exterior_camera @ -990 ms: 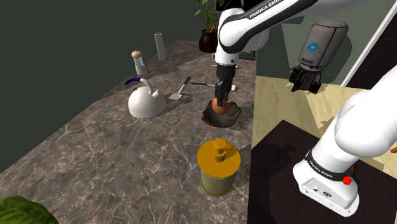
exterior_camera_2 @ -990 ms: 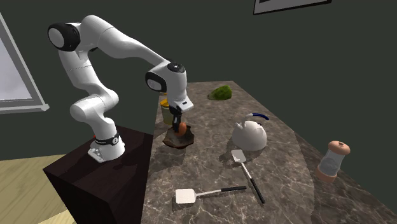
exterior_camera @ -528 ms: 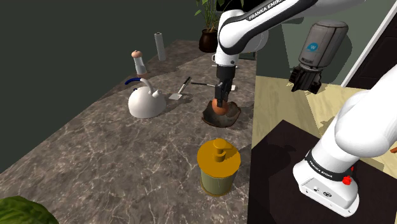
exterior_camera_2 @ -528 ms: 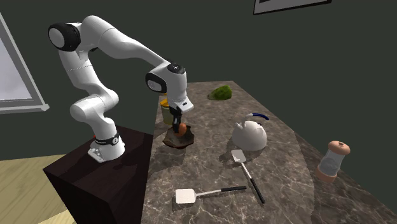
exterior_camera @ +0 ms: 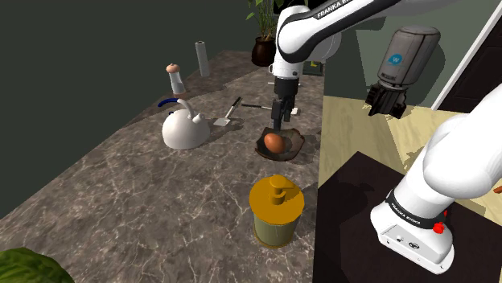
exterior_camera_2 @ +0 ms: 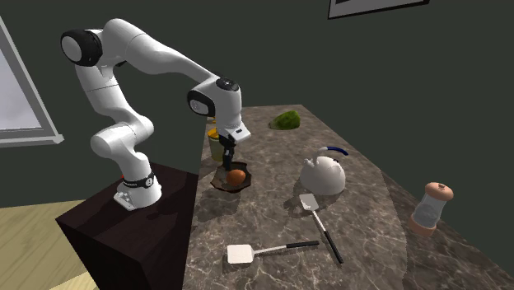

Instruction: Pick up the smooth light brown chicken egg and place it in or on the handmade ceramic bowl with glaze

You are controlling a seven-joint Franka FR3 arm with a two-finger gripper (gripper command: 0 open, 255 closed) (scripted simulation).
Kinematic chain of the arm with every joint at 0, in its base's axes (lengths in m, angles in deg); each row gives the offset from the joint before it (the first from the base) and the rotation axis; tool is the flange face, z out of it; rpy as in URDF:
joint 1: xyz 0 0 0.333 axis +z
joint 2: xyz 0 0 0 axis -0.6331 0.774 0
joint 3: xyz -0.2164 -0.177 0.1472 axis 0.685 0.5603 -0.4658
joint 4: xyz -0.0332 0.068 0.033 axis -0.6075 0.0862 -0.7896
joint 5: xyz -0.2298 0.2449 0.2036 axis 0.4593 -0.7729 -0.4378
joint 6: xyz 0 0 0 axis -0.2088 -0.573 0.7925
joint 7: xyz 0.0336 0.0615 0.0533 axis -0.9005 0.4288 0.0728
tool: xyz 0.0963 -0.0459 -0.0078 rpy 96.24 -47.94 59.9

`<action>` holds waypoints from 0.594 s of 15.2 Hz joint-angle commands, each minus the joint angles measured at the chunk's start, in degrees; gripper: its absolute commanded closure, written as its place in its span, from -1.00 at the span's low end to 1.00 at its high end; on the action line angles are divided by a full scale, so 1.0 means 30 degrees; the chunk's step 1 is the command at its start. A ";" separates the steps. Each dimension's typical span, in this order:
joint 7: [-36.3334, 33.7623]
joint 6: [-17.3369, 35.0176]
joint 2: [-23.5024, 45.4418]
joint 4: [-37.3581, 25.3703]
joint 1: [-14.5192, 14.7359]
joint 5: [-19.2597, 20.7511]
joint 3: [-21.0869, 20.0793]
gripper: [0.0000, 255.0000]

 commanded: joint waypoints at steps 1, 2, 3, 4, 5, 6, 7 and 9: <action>-0.0094 -0.1273 -0.0289 -0.0950 -0.0141 0.0221 0.0164 -1.00; -0.0125 -0.1791 -0.0405 -0.1344 -0.0195 0.0302 0.0233 -1.00; -0.0125 -0.1791 -0.0405 -0.1344 -0.0194 0.0302 0.0234 -1.00; -0.0125 -0.1791 -0.0407 -0.1342 -0.0194 0.0302 0.0234 -1.00; -0.0125 -0.1791 -0.0406 -0.1343 -0.0194 0.0302 0.0234 -1.00; -0.0125 -0.1791 -0.0406 -0.1344 -0.0194 0.0302 0.0234 -1.00; -0.0125 -0.1791 -0.0405 -0.1344 -0.0194 0.0302 0.0234 -1.00; -0.0125 -0.1791 -0.0405 -0.1344 -0.0194 0.0302 0.0234 -1.00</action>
